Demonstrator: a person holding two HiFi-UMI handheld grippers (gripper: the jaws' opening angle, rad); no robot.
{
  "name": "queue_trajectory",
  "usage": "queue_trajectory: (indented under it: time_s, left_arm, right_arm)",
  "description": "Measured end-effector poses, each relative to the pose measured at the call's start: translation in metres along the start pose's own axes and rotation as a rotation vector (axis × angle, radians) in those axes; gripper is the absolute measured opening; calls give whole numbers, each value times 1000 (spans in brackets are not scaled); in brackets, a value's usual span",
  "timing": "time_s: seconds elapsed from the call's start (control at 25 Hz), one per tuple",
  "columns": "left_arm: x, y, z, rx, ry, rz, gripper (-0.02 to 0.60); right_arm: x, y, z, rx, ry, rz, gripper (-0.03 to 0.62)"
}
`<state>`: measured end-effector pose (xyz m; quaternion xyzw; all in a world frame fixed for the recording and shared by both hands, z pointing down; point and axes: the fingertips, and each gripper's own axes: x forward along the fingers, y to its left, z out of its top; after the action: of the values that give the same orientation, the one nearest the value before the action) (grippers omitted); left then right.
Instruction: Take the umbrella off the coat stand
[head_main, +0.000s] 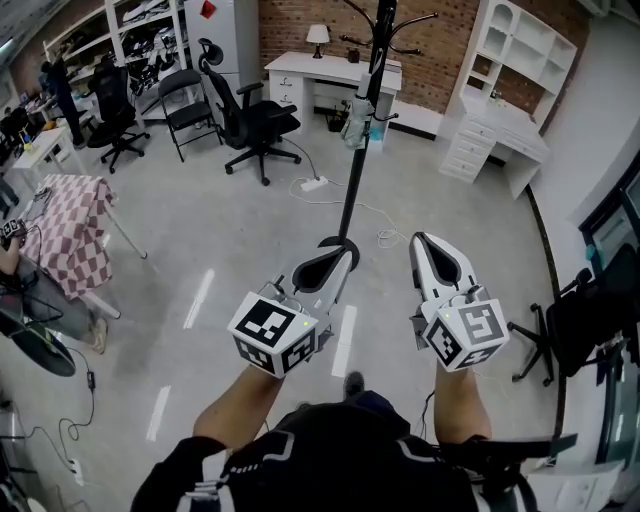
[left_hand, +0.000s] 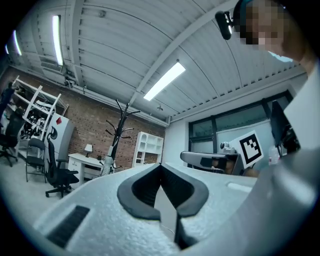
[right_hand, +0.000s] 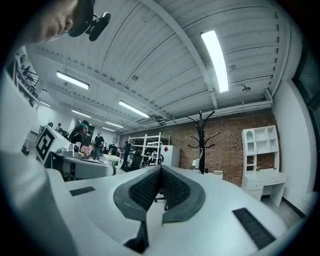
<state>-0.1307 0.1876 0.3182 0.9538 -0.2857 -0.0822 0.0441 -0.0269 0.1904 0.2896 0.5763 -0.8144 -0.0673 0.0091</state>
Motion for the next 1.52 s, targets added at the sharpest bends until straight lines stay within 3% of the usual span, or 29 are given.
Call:
queue_trajectory:
  time_s: [0.44, 0.8, 1.08, 1.2, 1.52]
  left_arm:
    - [47, 40, 0, 17, 0, 59, 8]
    - [119, 77, 5, 33, -21, 94, 9]
    - [180, 106, -11, 32, 37, 149, 8]
    - [206, 112, -11, 8, 28, 144, 8]
    - [273, 128, -16, 30, 35, 173, 9]
  right_arm:
    - [56, -38, -9, 16, -27, 52, 6]
    - [111, -96, -8, 10, -70, 95, 6]
    - [146, -144, -22, 22, -70, 126, 6]
    - [158, -164, -25, 5, -61, 148, 6]
    - [189, -228, -36, 17, -71, 172, 6]
